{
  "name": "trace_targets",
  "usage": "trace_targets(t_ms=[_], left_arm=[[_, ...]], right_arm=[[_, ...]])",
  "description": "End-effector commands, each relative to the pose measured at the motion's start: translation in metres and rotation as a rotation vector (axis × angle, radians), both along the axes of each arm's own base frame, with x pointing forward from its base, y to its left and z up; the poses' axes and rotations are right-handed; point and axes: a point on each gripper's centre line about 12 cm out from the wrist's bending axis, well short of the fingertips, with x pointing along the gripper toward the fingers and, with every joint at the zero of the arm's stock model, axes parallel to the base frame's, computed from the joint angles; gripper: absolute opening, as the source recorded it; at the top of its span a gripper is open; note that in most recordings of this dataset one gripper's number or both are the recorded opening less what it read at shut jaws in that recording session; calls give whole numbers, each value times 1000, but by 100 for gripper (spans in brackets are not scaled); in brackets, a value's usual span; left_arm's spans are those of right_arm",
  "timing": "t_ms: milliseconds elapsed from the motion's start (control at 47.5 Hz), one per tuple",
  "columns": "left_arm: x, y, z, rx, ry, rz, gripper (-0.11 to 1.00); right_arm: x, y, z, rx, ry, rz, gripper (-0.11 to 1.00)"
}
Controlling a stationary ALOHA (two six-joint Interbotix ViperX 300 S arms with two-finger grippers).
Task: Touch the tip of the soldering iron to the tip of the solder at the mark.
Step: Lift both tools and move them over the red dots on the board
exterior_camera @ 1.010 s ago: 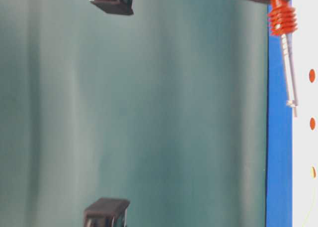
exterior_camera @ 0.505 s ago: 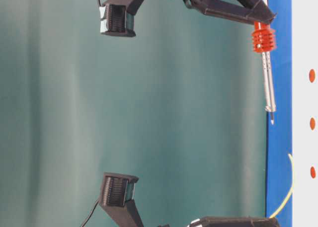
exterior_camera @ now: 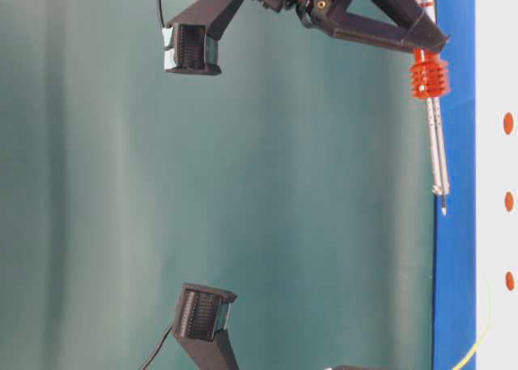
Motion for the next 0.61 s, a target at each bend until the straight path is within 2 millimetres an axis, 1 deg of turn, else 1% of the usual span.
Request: trace_targets(t_ms=[0,316,589], left_arm=[[-1,0,9,5,-27,-2,2],[1,-9,7,0,-37,-22,2],[2,-8,-7,1,-32,-21,2]], right_arm=[[8,-2,13,-9,-39,0,6],[8,-2,13,-11,-43,-2,6],[8,-2,13,-10,-42,-2,6]])
